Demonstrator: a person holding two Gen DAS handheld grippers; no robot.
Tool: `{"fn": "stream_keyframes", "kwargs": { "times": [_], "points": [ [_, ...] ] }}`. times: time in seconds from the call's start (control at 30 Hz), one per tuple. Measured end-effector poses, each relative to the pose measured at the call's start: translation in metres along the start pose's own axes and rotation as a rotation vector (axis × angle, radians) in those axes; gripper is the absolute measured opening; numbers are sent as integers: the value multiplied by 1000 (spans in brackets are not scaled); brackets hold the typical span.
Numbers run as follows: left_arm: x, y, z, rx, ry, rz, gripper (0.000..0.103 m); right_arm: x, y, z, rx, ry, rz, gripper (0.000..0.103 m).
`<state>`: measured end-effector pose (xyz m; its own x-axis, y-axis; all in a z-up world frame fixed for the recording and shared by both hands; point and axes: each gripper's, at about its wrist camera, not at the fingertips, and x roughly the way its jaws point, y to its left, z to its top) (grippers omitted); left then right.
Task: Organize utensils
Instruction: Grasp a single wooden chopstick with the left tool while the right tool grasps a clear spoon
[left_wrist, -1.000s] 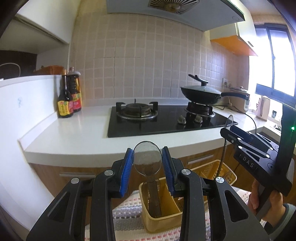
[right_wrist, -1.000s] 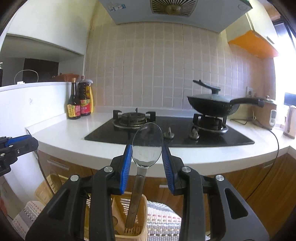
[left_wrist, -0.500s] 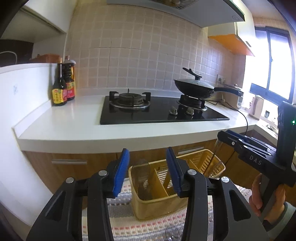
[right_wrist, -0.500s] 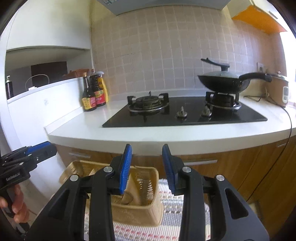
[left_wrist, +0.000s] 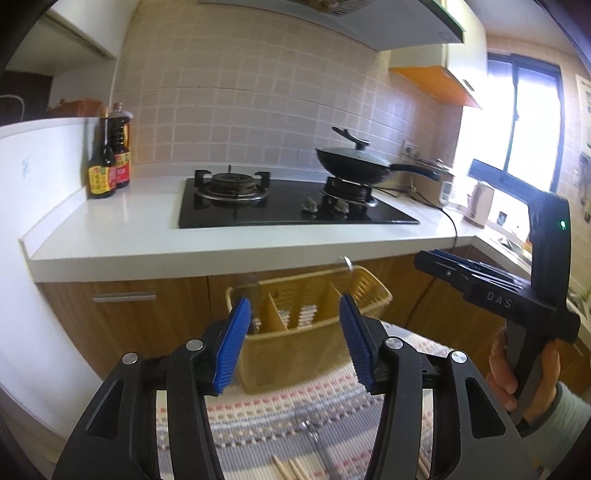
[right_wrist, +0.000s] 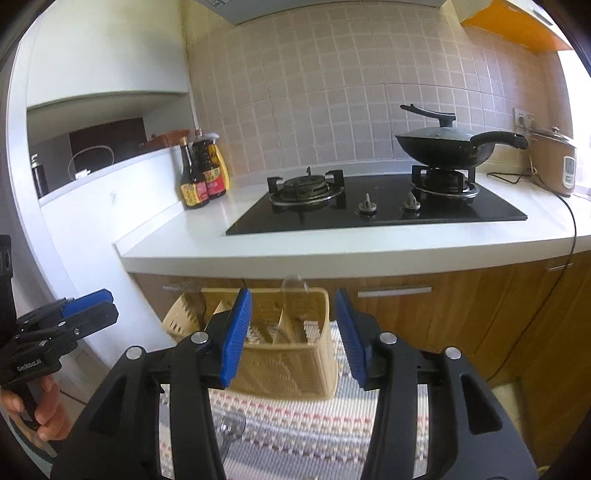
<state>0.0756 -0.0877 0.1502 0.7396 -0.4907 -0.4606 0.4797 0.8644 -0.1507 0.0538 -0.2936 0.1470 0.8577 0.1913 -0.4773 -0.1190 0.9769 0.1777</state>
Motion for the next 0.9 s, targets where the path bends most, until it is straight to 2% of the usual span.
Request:
{"fn": "stream_keyframes", "kwargs": {
  "times": [0.23,0.43,0.63,0.73,0.9],
  "points": [
    [-9,-16,-20,17,76,0,51,-13,19,-24,-87,155,-49,43],
    [-8,-9,-49,-32,207,5,51,-12,29,-62,-154,358,-70,43],
    [9,5,-89,-80,384,44,50,0,20,-89,-102,538,-44,43],
    [22,14,-109,-121,474,33,49,10,11,-102,-36,631,-17,43],
    [47,14,-140,-125,597,18,40,18,3,-116,-5,696,-25,41]
  ]
}}
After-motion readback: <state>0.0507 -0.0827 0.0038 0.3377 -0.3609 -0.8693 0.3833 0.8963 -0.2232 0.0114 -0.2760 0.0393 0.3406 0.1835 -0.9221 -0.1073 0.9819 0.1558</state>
